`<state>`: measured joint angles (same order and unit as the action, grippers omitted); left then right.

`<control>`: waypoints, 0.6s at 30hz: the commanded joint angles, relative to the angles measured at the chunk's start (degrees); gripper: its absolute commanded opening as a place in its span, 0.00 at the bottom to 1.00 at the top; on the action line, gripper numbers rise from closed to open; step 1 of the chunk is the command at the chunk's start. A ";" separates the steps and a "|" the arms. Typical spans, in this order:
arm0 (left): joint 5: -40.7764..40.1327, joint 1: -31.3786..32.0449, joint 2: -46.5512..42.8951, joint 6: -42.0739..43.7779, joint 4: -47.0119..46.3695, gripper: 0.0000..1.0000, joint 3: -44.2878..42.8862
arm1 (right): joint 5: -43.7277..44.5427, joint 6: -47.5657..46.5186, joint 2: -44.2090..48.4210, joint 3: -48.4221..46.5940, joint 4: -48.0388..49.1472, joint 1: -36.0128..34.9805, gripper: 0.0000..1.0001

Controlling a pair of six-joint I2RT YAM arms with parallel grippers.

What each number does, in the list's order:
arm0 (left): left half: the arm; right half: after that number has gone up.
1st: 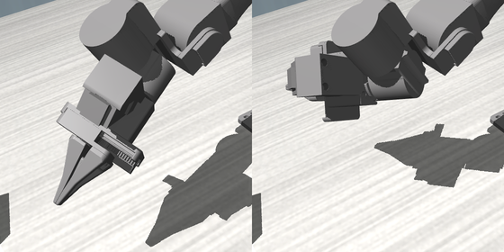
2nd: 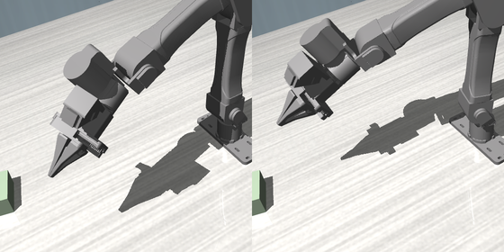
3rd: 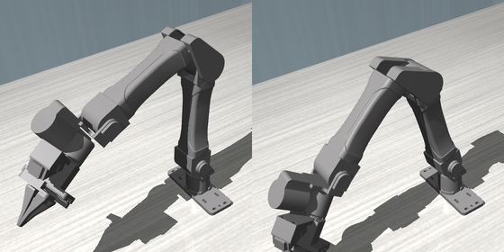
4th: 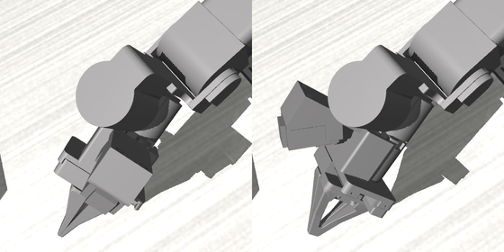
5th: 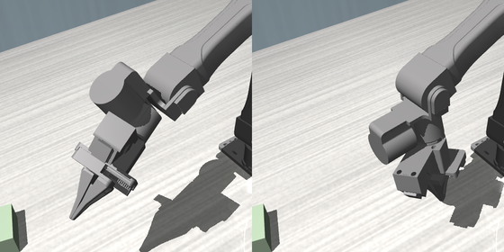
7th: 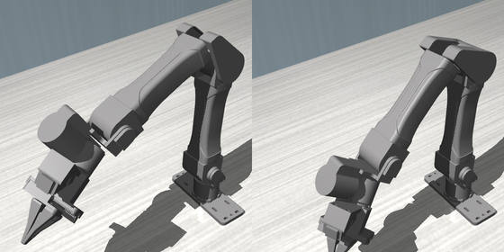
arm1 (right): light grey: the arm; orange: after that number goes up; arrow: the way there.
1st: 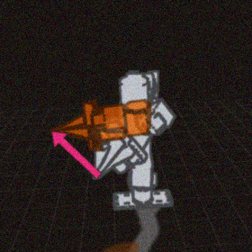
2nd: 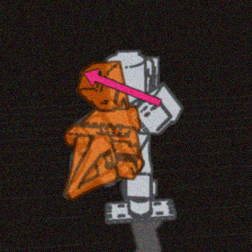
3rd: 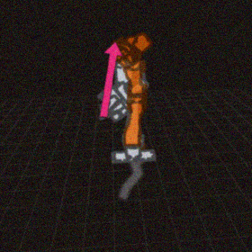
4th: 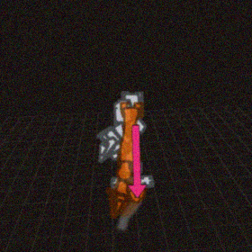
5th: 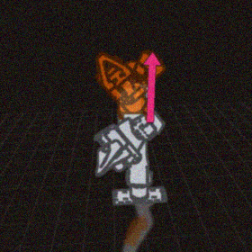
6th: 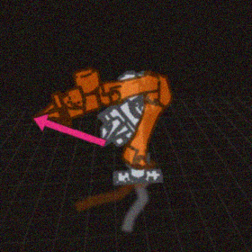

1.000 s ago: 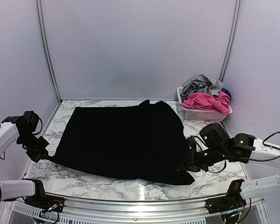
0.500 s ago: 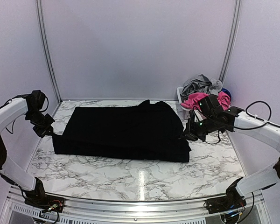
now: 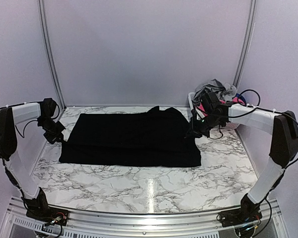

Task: Fold and stack the mixed laundry pile
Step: Fold the flattened T-shirt at the center of the board.

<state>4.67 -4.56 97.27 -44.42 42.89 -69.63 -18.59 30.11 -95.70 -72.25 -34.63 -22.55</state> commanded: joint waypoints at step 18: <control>0.26 -1.57 -12.12 6.33 -0.90 0.71 15.64 | -4.68 -5.69 13.50 17.27 1.24 5.87 0.41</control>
<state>5.52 -5.69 87.85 -39.59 39.00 -57.98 -22.46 25.69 -82.28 -58.22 -34.33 -16.78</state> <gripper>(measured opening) 0.709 0.410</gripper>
